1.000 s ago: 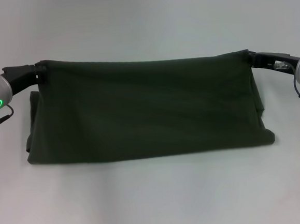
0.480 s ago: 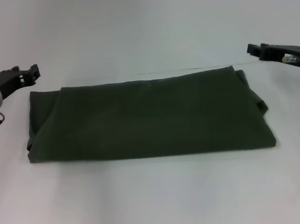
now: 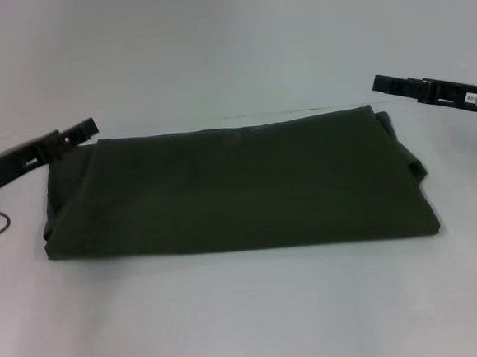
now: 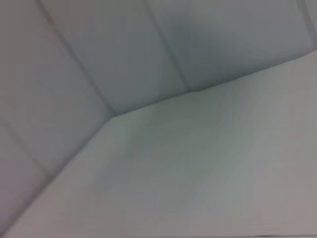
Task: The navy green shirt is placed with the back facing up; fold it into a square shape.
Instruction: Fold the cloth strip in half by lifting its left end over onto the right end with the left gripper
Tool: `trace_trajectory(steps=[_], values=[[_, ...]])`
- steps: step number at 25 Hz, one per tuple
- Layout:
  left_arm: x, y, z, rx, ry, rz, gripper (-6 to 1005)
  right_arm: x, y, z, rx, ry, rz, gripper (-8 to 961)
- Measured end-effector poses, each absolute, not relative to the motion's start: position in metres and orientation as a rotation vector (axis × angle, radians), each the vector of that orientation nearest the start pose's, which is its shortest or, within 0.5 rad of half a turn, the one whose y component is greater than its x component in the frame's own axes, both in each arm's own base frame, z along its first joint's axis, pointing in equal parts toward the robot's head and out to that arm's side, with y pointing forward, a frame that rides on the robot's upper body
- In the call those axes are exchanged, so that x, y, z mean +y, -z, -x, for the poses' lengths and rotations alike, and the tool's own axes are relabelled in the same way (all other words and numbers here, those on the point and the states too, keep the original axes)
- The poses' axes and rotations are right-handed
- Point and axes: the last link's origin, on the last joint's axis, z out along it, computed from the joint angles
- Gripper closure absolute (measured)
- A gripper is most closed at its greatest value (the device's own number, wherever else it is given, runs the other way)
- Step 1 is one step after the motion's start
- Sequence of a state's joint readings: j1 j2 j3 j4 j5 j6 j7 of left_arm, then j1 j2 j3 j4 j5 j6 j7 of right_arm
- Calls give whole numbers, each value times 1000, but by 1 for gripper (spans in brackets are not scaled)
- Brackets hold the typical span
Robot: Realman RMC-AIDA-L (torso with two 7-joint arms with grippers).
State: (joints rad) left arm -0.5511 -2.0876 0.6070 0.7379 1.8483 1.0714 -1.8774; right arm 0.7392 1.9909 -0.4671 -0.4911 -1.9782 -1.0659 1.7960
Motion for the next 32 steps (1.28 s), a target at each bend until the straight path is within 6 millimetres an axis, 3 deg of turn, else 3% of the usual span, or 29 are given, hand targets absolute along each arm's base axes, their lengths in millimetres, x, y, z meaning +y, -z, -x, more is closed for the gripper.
trace_trajectory(steps=[2,8,15,22,32], values=[[389,-57,288,-1265,883,2007,169,426,-51,-264,1203,-846,2128,138],[364,-60,305,-1404,911,1988,168,400,-50,-266,1267,-919,2231,36],[348,-54,322,-1504,861,1968,168,384,-50,-268,1320,-967,2280,35],[341,-37,332,-1591,782,1971,168,386,-46,-264,1331,-986,2271,37],[344,-27,332,-1588,765,1968,168,389,-41,-266,1346,-982,2236,38]])
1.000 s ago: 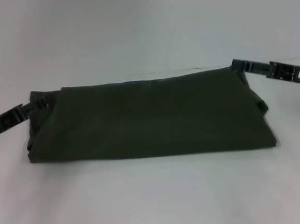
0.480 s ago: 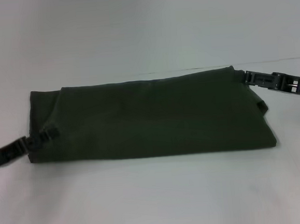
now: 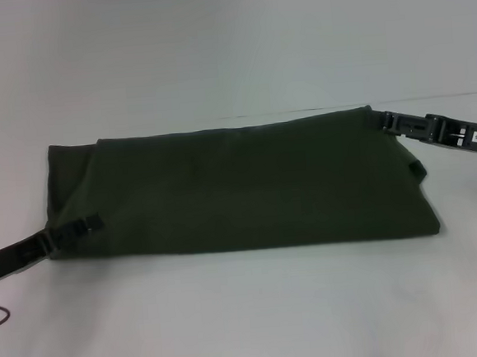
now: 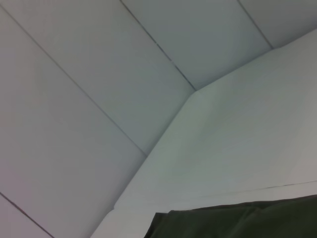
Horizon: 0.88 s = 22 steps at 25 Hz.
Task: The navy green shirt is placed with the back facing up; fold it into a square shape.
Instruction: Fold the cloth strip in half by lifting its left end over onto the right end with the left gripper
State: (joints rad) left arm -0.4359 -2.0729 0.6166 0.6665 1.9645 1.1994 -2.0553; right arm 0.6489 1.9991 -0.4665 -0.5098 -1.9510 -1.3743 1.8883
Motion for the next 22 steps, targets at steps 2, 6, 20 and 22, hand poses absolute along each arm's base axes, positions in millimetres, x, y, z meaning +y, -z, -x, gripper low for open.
trace_trajectory(steps=[2,6,20,22], values=[[346,-24,329,-1582,771,1981,168,389,-40,-267,1351,-978,2226,38],[353,-18,319,-1555,779,2014,169,390,-39,-266,1350,-977,2224,38],[358,-13,341,-1535,652,1925,169,392,-39,-267,1351,-970,2210,38],[357,-16,344,-1533,642,1914,169,392,-38,-267,1351,-970,2211,38]])
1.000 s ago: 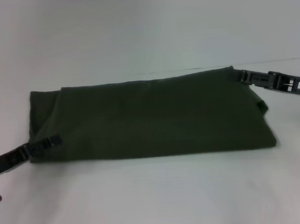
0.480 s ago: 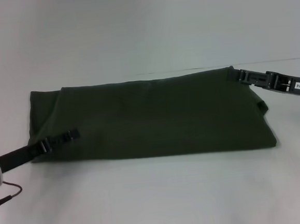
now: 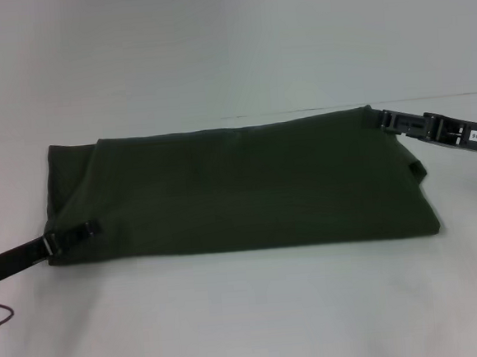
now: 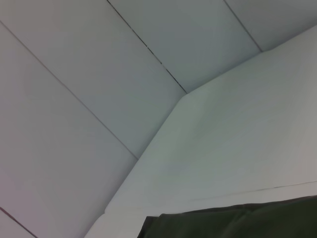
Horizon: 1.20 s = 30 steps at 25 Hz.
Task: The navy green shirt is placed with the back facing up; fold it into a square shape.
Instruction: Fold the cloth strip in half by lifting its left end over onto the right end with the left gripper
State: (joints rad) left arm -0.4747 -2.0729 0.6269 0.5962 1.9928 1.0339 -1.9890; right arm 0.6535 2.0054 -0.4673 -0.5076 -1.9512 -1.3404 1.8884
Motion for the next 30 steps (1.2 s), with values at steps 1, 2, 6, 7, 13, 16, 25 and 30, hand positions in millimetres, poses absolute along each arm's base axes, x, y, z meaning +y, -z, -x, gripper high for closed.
trace_trajectory(steps=[1,2,6,7,13,16,25,30], values=[[356,-18,346,-1532,635,1907,169,392,-38,-267,1351,-970,2211,38],[355,-20,349,-1532,628,1897,169,392,-38,-267,1352,-970,2211,38],[350,-31,357,-1537,626,1868,169,391,-38,-267,1353,-971,2211,38],[348,-35,358,-1539,631,1866,169,391,-38,-268,1354,-971,2210,38],[337,-48,347,-1563,699,1928,168,389,-37,-270,1362,-970,2203,38],[335,-46,341,-1593,715,1965,168,389,-37,-270,1363,-970,2202,38],[344,-24,334,-1802,610,1978,167,389,-39,-271,1368,-970,2198,38],[346,-23,333,-1870,613,1936,167,389,-40,-271,1371,-972,2198,38]])
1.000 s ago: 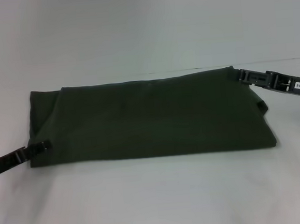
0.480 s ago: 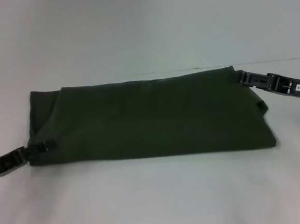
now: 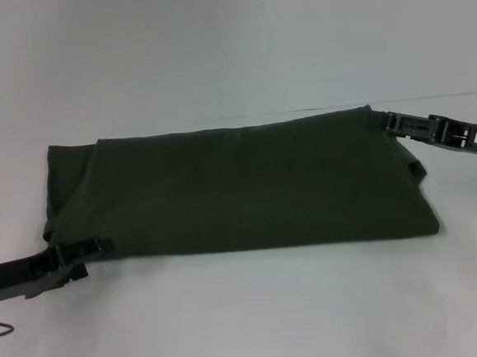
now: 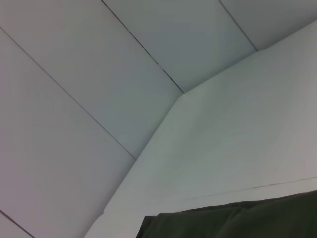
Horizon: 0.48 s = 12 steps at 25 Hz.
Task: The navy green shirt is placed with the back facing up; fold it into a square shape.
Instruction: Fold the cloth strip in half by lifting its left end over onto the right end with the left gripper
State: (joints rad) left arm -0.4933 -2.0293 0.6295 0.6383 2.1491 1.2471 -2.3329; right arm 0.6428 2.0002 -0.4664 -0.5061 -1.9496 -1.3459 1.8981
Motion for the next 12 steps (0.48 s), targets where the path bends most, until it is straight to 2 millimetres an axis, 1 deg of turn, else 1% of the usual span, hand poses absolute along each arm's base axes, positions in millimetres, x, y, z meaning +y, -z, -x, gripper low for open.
trace_trajectory(steps=[6,12], values=[[346,-28,337,-1954,620,1865,166,390,-43,-272,1384,-974,2190,38],[347,-28,342,-1991,609,1810,166,390,-44,-272,1380,-973,2190,38]])
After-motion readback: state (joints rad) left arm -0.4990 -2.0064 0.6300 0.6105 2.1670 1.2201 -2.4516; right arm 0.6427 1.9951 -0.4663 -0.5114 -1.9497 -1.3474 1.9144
